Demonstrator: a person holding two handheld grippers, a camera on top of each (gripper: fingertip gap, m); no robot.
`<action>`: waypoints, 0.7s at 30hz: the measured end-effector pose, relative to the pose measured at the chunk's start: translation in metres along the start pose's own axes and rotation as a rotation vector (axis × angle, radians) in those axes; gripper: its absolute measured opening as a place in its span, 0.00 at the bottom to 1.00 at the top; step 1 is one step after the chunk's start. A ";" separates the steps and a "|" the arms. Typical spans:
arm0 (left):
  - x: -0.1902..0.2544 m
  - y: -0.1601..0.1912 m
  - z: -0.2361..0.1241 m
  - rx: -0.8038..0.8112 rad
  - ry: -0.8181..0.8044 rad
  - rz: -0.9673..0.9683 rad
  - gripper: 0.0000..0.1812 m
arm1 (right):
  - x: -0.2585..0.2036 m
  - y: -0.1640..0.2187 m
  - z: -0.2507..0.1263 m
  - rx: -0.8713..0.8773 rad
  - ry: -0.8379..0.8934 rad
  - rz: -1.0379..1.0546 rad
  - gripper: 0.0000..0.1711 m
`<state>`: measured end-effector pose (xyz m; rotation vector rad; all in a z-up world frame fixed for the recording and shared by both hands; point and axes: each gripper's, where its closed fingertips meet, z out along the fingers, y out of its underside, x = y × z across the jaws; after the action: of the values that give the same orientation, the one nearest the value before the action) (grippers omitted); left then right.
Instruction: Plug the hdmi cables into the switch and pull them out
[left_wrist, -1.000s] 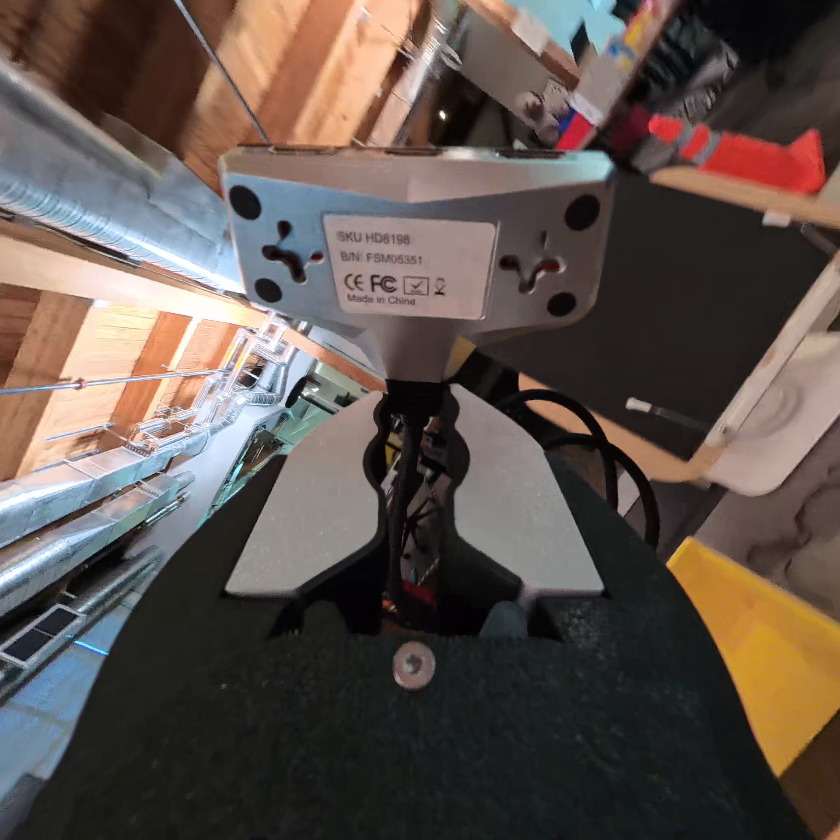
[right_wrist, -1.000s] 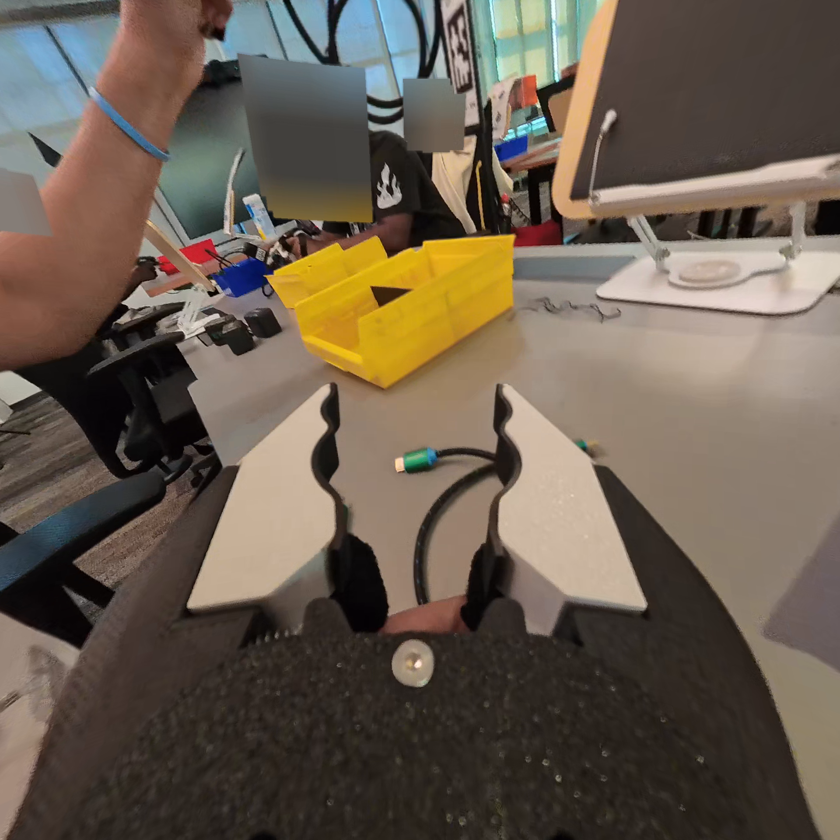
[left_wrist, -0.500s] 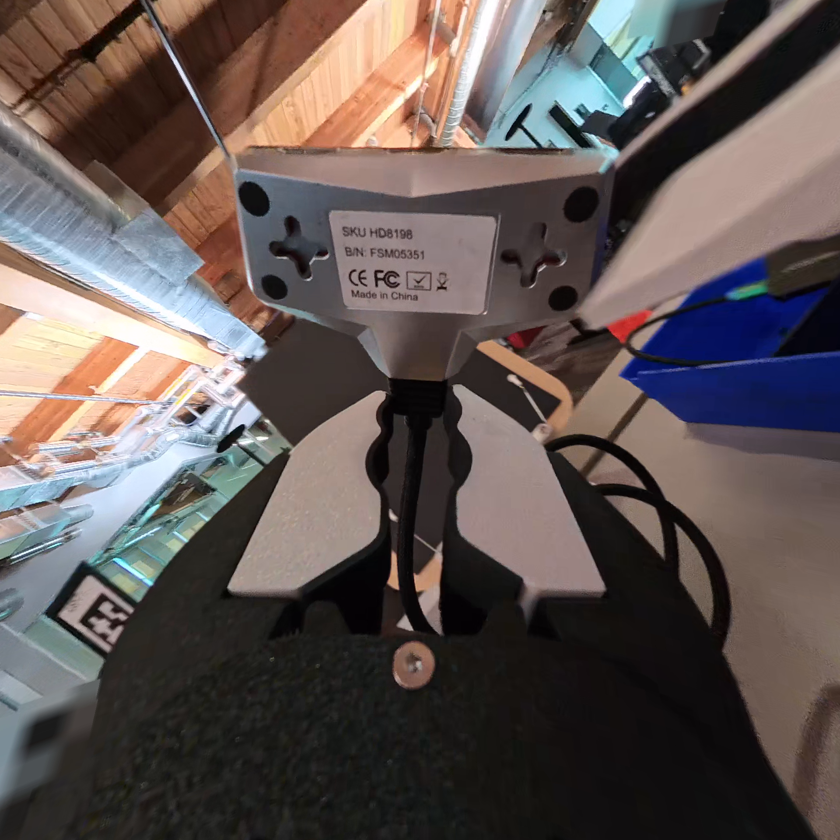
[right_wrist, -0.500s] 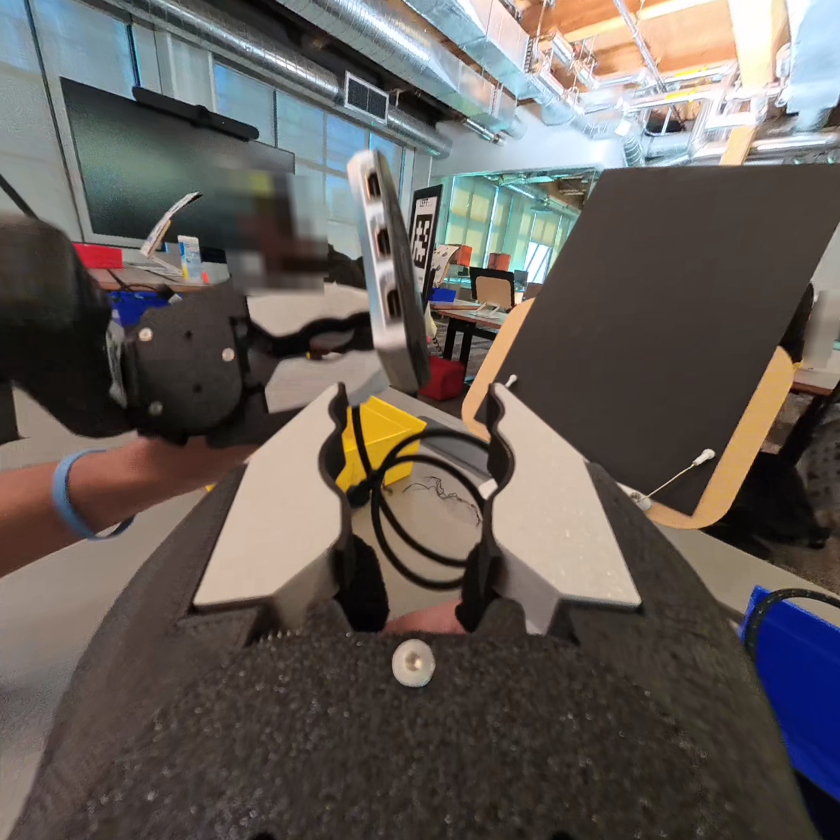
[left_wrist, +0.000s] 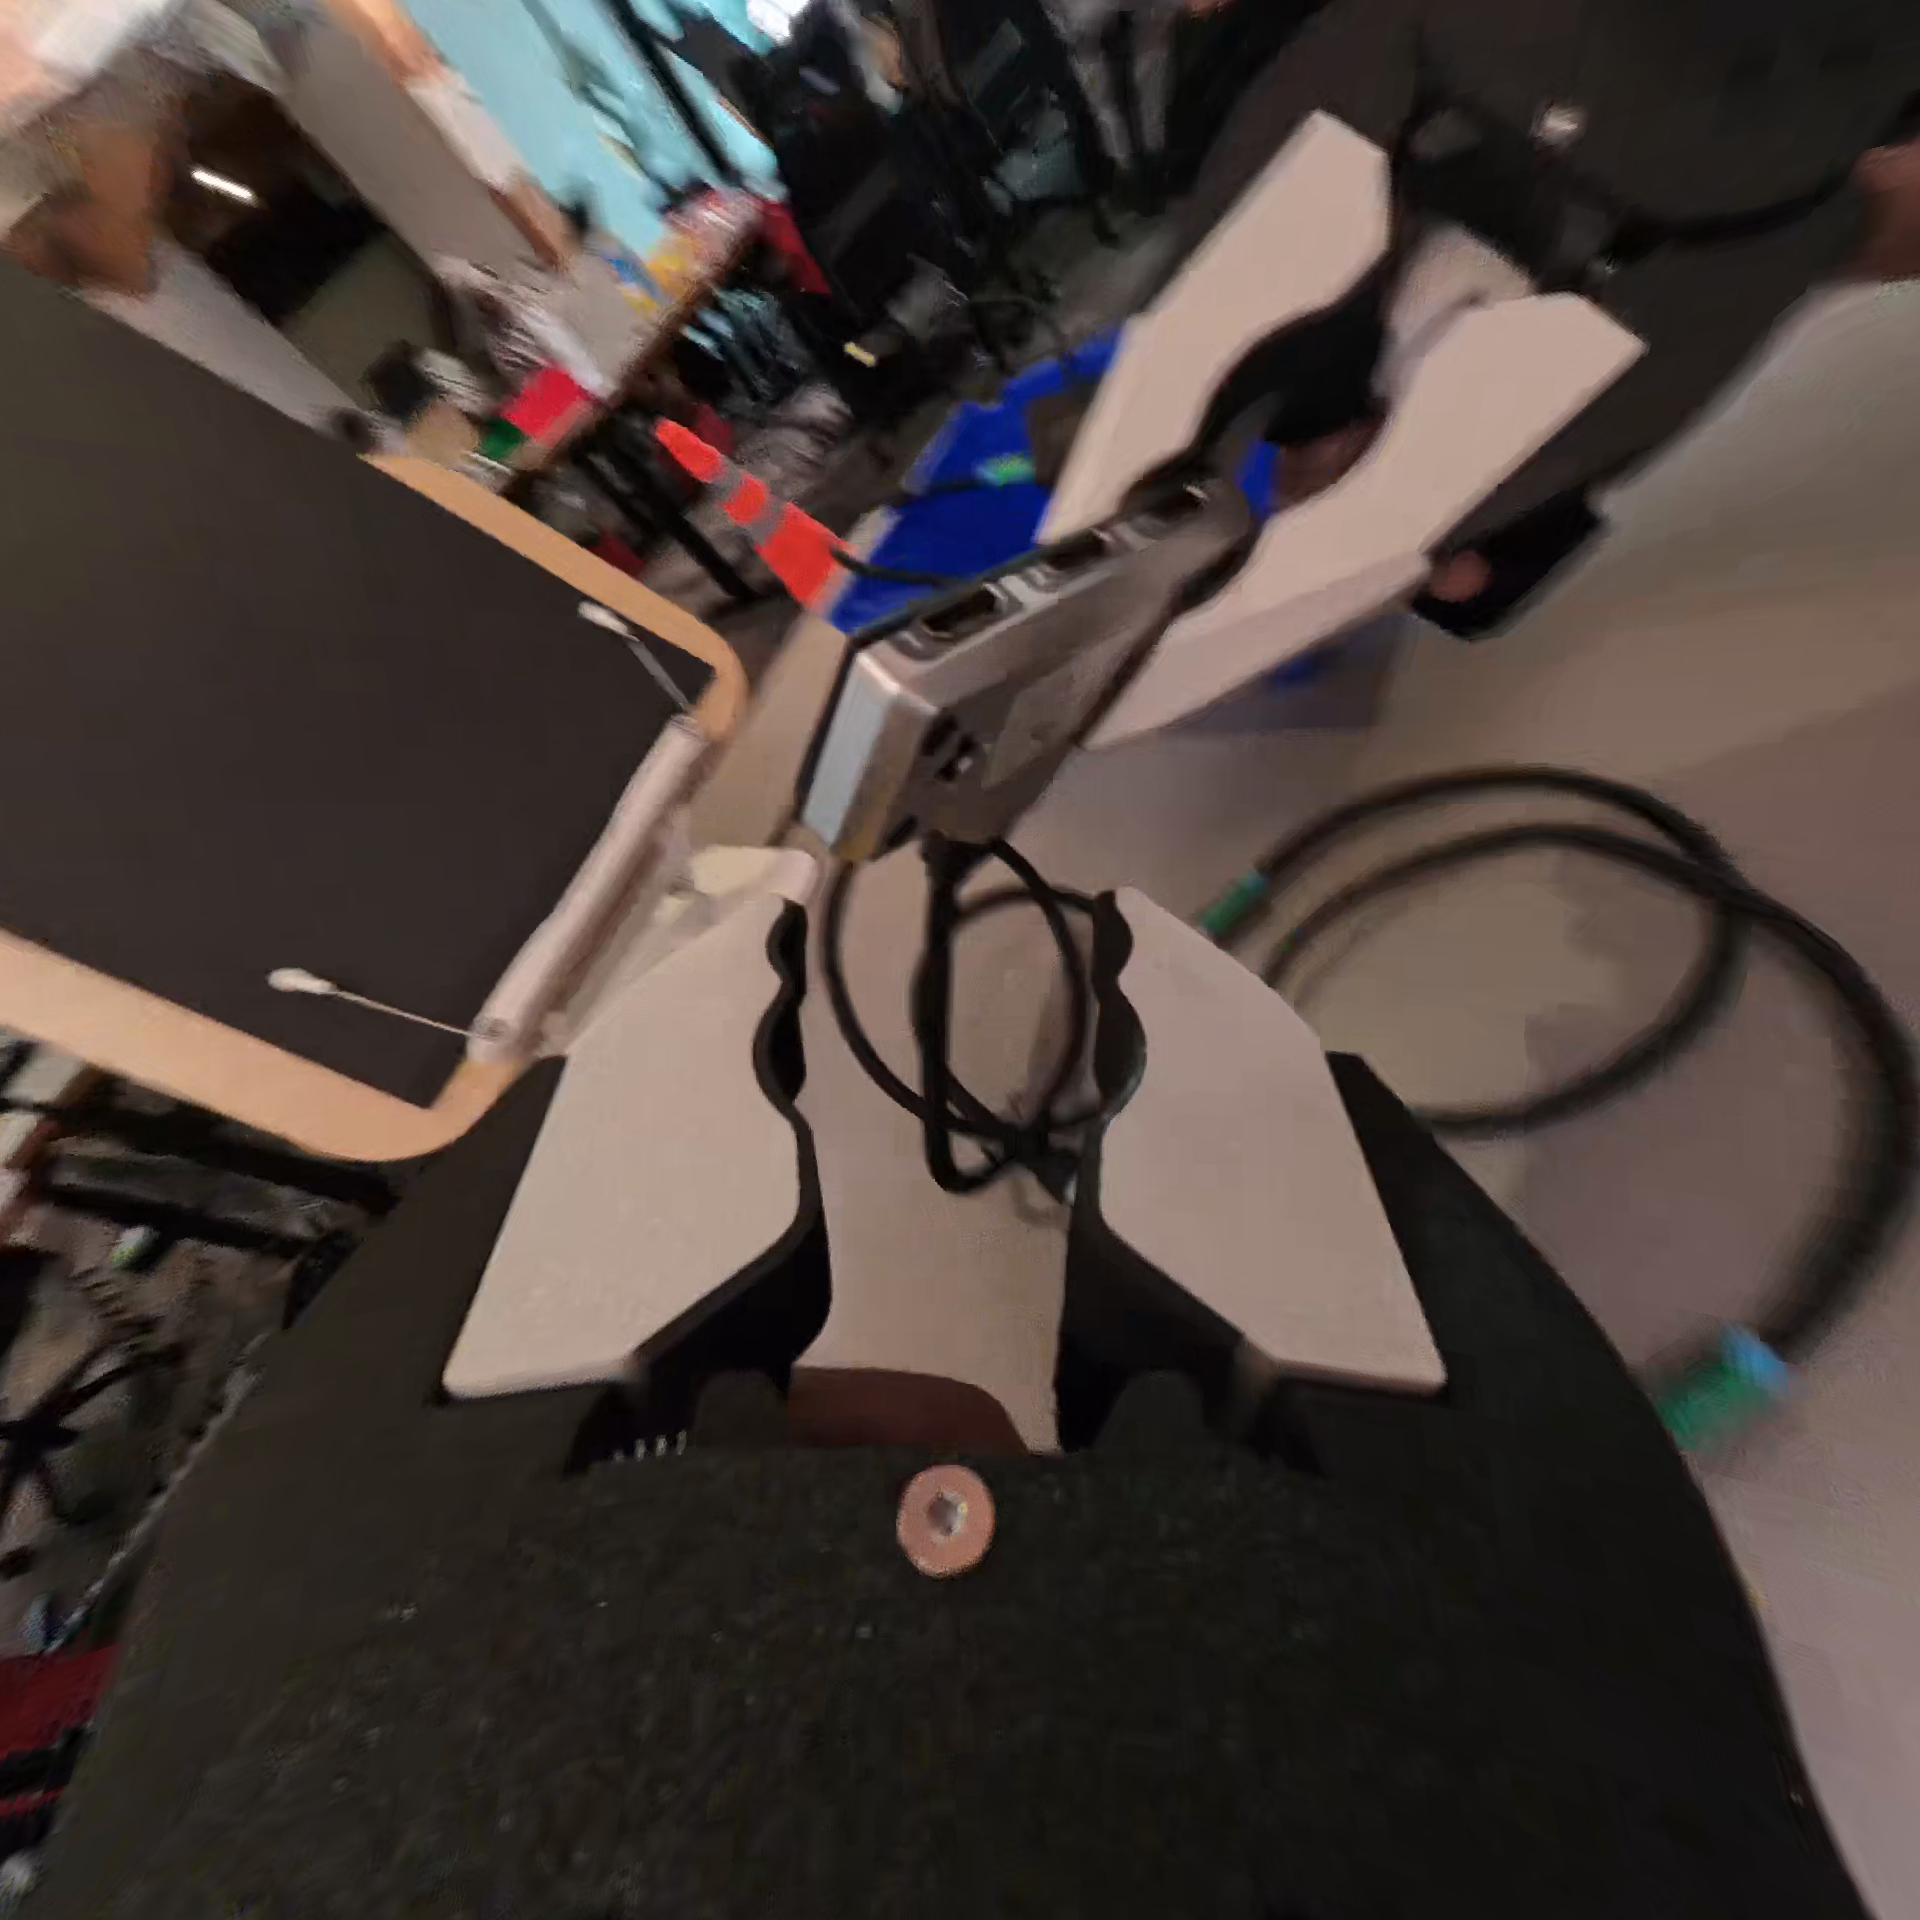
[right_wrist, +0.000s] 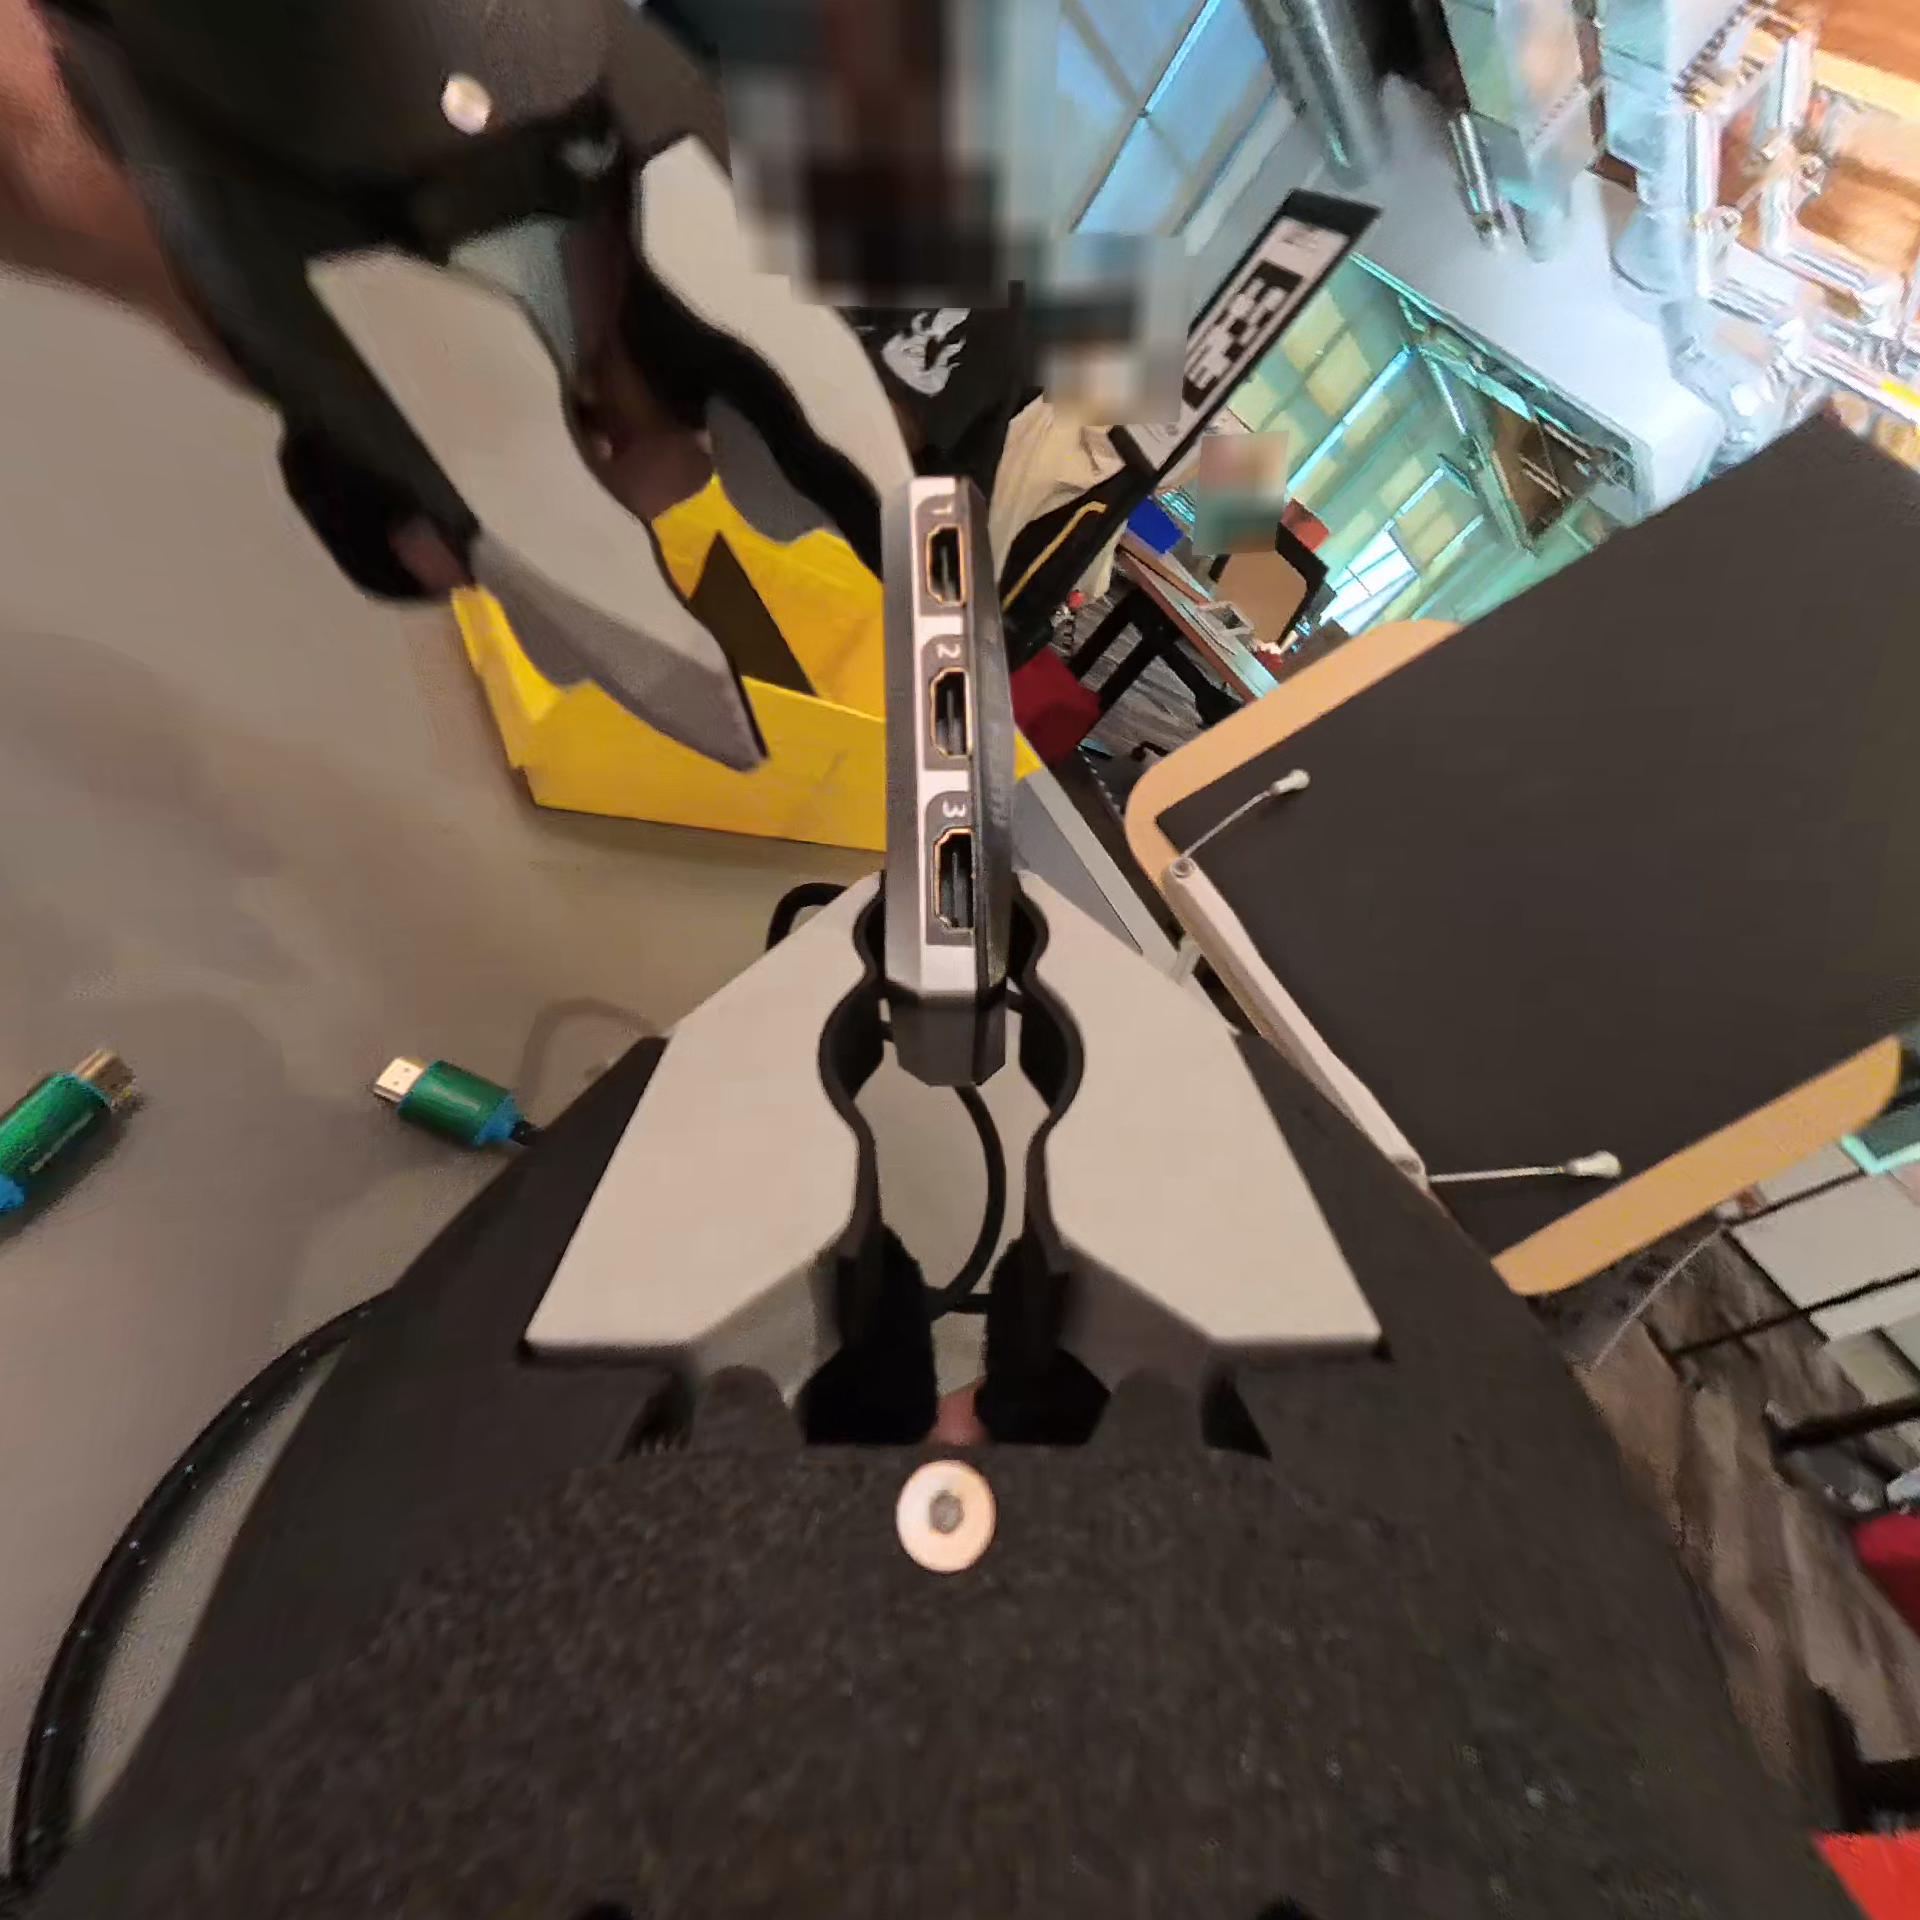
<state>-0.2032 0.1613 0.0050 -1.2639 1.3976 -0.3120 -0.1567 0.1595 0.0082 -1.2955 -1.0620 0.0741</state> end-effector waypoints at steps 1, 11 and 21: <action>0.006 0.006 -0.007 -0.044 0.068 0.024 0.28 | -0.006 -0.001 0.002 0.005 -0.016 -0.019 0.11; 0.053 0.004 -0.040 -0.097 0.361 0.390 0.21 | -0.082 -0.020 0.005 0.062 -0.314 -0.096 0.11; 0.065 0.006 -0.032 -0.058 0.406 0.335 0.12 | -0.089 -0.016 0.005 0.092 -0.346 -0.023 0.11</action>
<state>-0.2166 0.0961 -0.0253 -1.0226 1.9479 -0.3083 -0.2178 0.1054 -0.0321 -1.2125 -1.3514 0.3359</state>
